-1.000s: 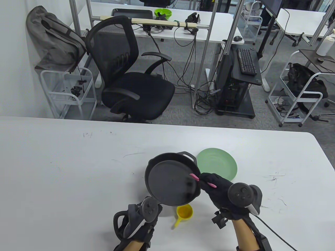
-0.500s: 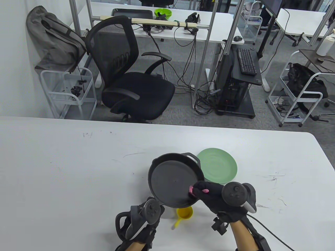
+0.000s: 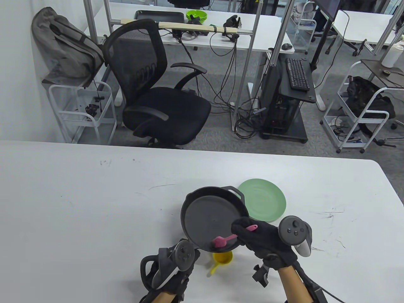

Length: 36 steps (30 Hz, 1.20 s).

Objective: Brush oil on frying pan surface

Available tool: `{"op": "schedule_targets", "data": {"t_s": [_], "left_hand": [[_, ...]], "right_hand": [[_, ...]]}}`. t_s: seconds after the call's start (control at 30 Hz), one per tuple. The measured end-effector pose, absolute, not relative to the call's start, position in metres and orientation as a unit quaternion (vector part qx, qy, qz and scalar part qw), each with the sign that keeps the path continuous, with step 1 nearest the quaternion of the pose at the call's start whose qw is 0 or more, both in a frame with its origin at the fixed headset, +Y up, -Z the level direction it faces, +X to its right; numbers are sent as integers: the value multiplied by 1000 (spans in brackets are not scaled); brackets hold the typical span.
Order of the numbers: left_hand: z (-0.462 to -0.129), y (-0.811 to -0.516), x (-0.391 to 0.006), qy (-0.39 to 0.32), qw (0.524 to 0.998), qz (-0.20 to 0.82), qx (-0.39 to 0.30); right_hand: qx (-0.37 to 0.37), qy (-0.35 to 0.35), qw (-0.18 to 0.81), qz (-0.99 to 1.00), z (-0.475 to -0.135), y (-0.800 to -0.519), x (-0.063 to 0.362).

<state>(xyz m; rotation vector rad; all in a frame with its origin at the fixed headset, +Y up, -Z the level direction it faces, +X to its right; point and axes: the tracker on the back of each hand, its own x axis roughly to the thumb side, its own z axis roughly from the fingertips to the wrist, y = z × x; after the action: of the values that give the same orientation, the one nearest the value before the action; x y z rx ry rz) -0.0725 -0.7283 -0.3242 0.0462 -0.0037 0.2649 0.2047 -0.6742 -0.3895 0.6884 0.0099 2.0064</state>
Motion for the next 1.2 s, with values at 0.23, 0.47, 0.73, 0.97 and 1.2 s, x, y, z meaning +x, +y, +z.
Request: {"op": "schedule_targets", "data": {"t_s": [0.23,0.47,0.73,0.97,1.2], "left_hand": [[-325,-729,-71,-10,992,128,17],[-325,-729,-72,-13,991,135,7],[-325,-730,-71,-14,990,139,9],[-325,-729,-72,-14,991,135,15],[-323,-728,-72,-1,991,133,27]], "right_hand": [[264,46,483,834,-394,-685,201],[214,1,403,890,-397,-679,217],[186,-79,323,925,-395,-675,228],[216,-150,291,920,-388,-671,223],[240,-87,259,931,-389,-679,210]]}}
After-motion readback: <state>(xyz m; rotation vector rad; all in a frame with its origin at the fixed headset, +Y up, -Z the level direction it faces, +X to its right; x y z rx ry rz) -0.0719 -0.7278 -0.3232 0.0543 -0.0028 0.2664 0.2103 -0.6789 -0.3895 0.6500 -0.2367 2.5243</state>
